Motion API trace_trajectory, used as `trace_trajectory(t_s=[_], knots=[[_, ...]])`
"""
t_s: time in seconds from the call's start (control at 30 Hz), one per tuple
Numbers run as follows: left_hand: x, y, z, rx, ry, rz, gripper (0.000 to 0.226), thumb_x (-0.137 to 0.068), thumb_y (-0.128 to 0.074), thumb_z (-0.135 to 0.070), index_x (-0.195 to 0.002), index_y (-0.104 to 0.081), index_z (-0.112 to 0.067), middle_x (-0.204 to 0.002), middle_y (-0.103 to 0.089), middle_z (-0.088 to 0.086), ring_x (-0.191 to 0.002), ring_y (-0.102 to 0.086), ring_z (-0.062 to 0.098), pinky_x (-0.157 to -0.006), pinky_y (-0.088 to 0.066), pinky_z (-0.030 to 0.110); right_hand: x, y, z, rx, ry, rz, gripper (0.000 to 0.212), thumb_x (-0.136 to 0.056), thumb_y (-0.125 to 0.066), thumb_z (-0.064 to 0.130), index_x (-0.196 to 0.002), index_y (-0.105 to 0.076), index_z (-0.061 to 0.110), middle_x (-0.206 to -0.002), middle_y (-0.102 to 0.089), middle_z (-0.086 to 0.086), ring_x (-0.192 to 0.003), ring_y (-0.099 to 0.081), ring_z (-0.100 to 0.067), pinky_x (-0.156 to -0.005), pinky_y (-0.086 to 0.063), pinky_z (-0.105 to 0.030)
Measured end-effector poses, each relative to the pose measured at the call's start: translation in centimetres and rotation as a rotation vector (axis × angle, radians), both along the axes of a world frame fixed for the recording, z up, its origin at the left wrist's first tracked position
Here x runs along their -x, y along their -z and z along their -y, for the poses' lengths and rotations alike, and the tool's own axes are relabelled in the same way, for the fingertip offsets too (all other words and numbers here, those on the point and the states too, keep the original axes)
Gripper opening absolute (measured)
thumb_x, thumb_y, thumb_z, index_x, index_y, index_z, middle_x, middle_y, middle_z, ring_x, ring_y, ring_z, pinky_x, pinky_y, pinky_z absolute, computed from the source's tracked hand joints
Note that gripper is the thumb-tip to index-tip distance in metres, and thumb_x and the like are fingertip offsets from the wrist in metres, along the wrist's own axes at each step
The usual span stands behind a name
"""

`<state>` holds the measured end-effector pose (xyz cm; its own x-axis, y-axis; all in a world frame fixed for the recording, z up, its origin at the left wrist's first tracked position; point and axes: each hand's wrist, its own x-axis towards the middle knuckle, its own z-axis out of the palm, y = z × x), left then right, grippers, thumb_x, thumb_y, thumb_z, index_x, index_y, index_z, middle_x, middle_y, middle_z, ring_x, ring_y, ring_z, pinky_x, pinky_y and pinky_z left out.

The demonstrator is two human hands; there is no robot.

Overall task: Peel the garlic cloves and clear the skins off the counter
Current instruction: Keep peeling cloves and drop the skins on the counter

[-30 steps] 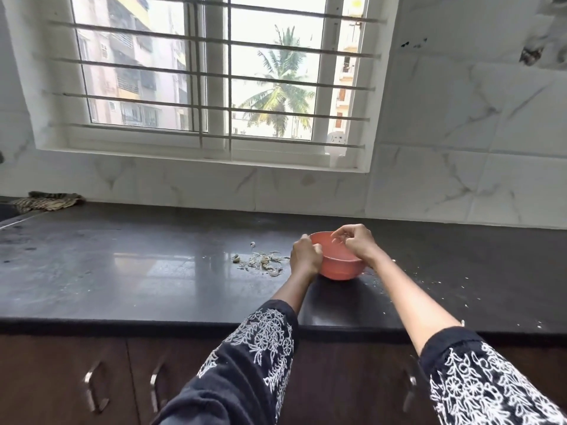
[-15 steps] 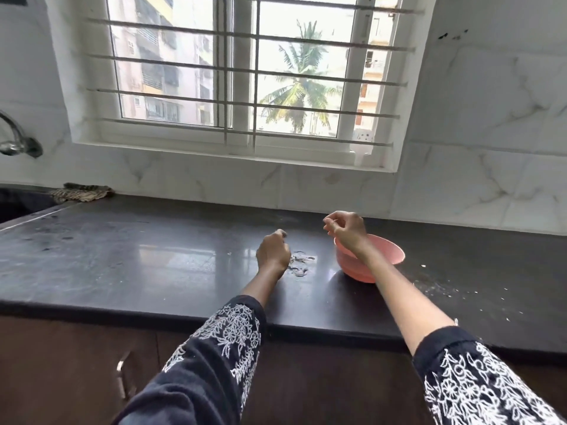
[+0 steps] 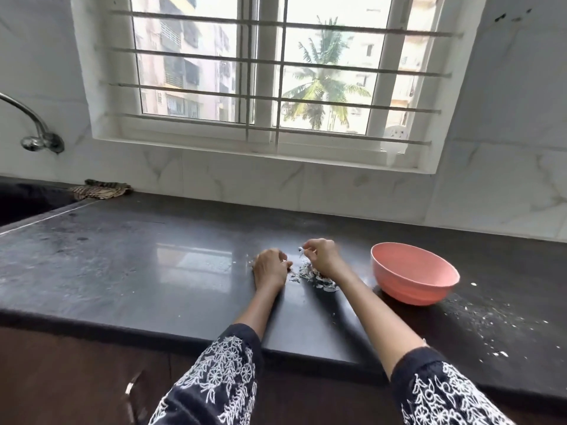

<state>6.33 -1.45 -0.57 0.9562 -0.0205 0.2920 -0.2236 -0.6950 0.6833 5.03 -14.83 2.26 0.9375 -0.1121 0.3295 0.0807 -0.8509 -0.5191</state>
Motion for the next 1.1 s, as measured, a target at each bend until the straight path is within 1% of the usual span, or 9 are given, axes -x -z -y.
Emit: trace_trajectory(t_s=[0.13, 0.2, 0.33, 0.47, 0.57, 0.73, 0.87, 0.97, 1.1], knots=[[-0.9, 0.2, 0.5, 0.062, 0.024, 0.017, 0.019, -0.083, -0.067, -0.023, -0.098, -0.070, -0.013, -0.105, -0.069, 0.010, -0.102, -0.061, 0.026, -0.085, -0.047, 0.032, -2.4, 0.2, -0.3, 0.066, 0.010, -0.088, 0.029, -0.091, -0.051, 0.009, -0.116, -0.062, 0.002, -0.116, -0.063, -0.020, -0.104, -0.059, -0.036, -0.094, -0.044, -0.036], [-1.3, 0.1, 0.7, 0.081, 0.018, 0.017, 0.017, -0.084, -0.066, -0.022, -0.097, -0.070, -0.014, -0.105, -0.069, 0.009, -0.100, -0.062, 0.026, -0.085, -0.048, 0.032, -3.6, 0.0, -0.4, 0.154, 0.009, -0.126, 0.031, -0.091, -0.052, 0.013, -0.120, -0.061, 0.006, -0.122, -0.061, -0.017, -0.114, -0.055, -0.032, -0.097, -0.039, -0.031], [-1.9, 0.1, 0.7, 0.131, 0.017, 0.013, 0.016, -0.082, -0.068, -0.022, -0.096, -0.071, -0.014, -0.102, -0.071, 0.008, -0.097, -0.064, 0.024, -0.084, -0.050, 0.032, -4.6, -1.2, -0.8, 0.219, 0.050, -0.156, 0.025, -0.081, -0.053, 0.002, -0.100, -0.070, 0.002, -0.105, -0.066, -0.022, -0.099, -0.062, -0.034, -0.076, -0.046, -0.029], [-2.0, 0.1, 0.5, 0.188, 0.028, 0.030, 0.018, -0.083, -0.067, -0.023, -0.096, -0.072, -0.012, -0.100, -0.071, 0.008, -0.095, -0.064, 0.024, -0.080, -0.048, 0.030, -4.4, -0.9, -1.0, 0.218, 0.037, -0.161, 0.026, -0.081, -0.050, -0.003, -0.100, -0.068, 0.001, -0.109, -0.063, -0.022, -0.094, -0.060, -0.032, -0.072, -0.043, -0.028], [-1.6, 0.1, 0.4, 0.251, 0.032, 0.039, 0.016, -0.085, -0.065, -0.022, -0.093, -0.072, -0.010, -0.095, -0.072, 0.009, -0.090, -0.066, 0.023, -0.075, -0.047, 0.028, -3.9, -0.1, 0.3, 0.270, 0.009, -0.006, 0.032, -0.085, -0.046, -0.009, -0.105, -0.065, 0.006, -0.108, -0.059, -0.018, -0.097, -0.058, -0.031, -0.073, -0.039, -0.027], [-0.8, -0.9, -0.2, 0.472, 0.036, 0.174, 0.018, -0.091, -0.058, -0.012, -0.095, -0.066, 0.003, -0.082, -0.064, 0.006, -0.060, -0.057, 0.014, -0.051, -0.042, 0.005, -2.0, -1.5, 0.8, -0.006, 0.054, 0.281, 0.032, -0.082, -0.045, -0.013, -0.098, -0.066, 0.005, -0.097, -0.059, -0.016, -0.083, -0.062, -0.029, -0.076, -0.052, -0.041], [-0.3, -0.8, 1.1, 0.547, 0.191, 0.243, 0.017, -0.090, -0.059, -0.009, -0.103, -0.066, -0.001, -0.085, -0.068, 0.015, -0.062, -0.061, 0.014, -0.061, -0.056, 0.026, 1.2, -0.6, 1.2, -0.259, 0.050, 0.409, 0.016, -0.080, -0.059, -0.005, -0.089, -0.069, 0.003, -0.088, -0.066, -0.013, -0.080, -0.064, -0.025, -0.077, -0.051, -0.033], [0.7, -0.2, 2.2, 0.648, 0.309, 0.131, 0.022, -0.089, -0.058, -0.003, -0.111, -0.063, -0.002, -0.079, -0.065, 0.008, -0.053, -0.061, 0.000, -0.057, -0.056, 0.018, 3.0, 1.2, 0.8, -0.417, 0.010, 0.394, 0.015, -0.076, -0.068, -0.002, -0.089, -0.068, 0.006, -0.080, -0.068, -0.006, -0.076, -0.066, -0.018, -0.073, -0.055, -0.030], [1.3, -1.4, 4.6, 0.716, 0.417, 0.090, 0.018, -0.086, -0.059, 0.004, -0.101, -0.067, -0.004, -0.061, -0.068, -0.008, -0.049, -0.061, 0.001, -0.058, -0.055, 0.018, 3.5, 0.3, 2.4, -0.448, -0.026, 0.452, 0.010, -0.077, -0.070, 0.004, -0.085, -0.068, 0.009, -0.072, -0.064, 0.005, -0.062, -0.059, 0.005, -0.065, -0.050, -0.017]])
